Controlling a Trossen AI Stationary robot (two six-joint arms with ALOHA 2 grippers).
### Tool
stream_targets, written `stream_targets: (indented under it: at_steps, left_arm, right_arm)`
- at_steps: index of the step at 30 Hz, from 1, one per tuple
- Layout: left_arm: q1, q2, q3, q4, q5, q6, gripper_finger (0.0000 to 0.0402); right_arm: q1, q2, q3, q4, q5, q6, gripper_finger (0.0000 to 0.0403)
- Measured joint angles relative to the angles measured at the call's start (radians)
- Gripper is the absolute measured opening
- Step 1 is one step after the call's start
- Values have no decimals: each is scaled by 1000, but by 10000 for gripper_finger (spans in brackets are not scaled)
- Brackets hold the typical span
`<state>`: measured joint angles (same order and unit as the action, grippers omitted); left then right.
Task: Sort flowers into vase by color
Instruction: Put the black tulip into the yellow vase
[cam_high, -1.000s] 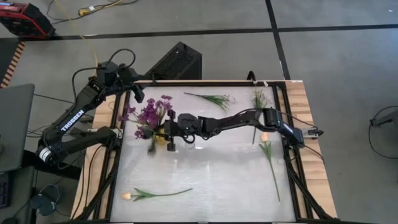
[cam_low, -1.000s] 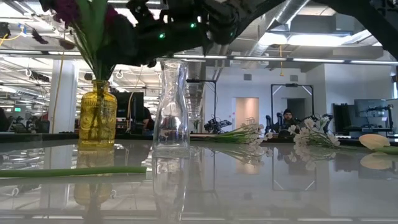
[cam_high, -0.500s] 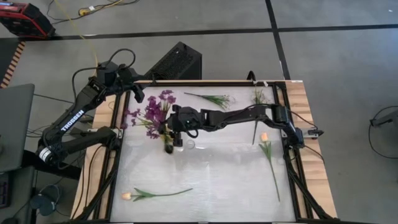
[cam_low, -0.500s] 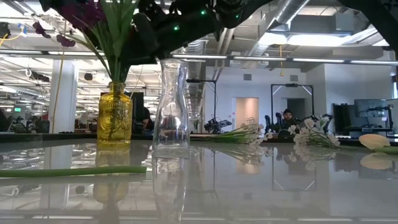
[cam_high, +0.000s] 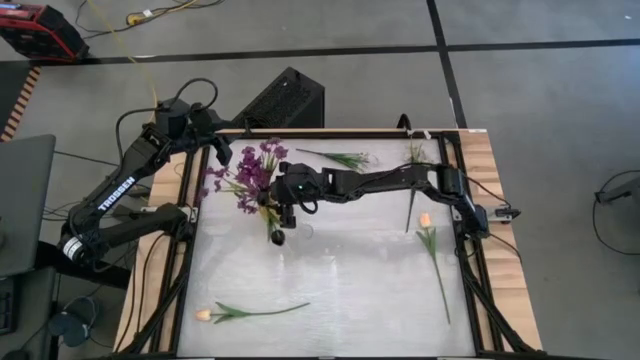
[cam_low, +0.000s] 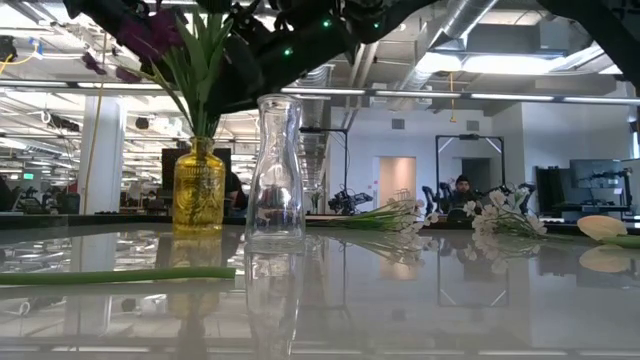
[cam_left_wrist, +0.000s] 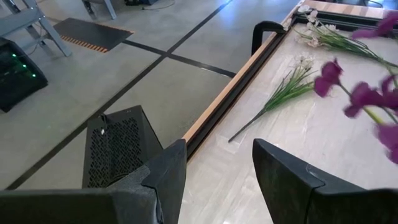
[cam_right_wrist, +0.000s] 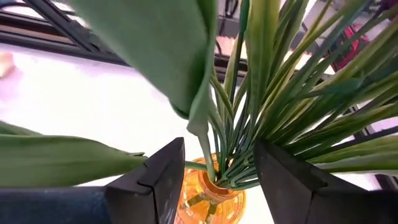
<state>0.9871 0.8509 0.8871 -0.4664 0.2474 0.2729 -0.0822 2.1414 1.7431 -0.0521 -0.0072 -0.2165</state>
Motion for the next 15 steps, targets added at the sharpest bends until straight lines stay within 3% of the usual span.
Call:
stream_targets:
  at_steps: [9,15]
  left_arm:
    - [0,0,0,0,0,0,173]
    - [0,0,0,-8,0,0,173]
  right_arm:
    - [8,0,104,-190,10,78,221]
    - [10,0,122,-211,8,77,221]
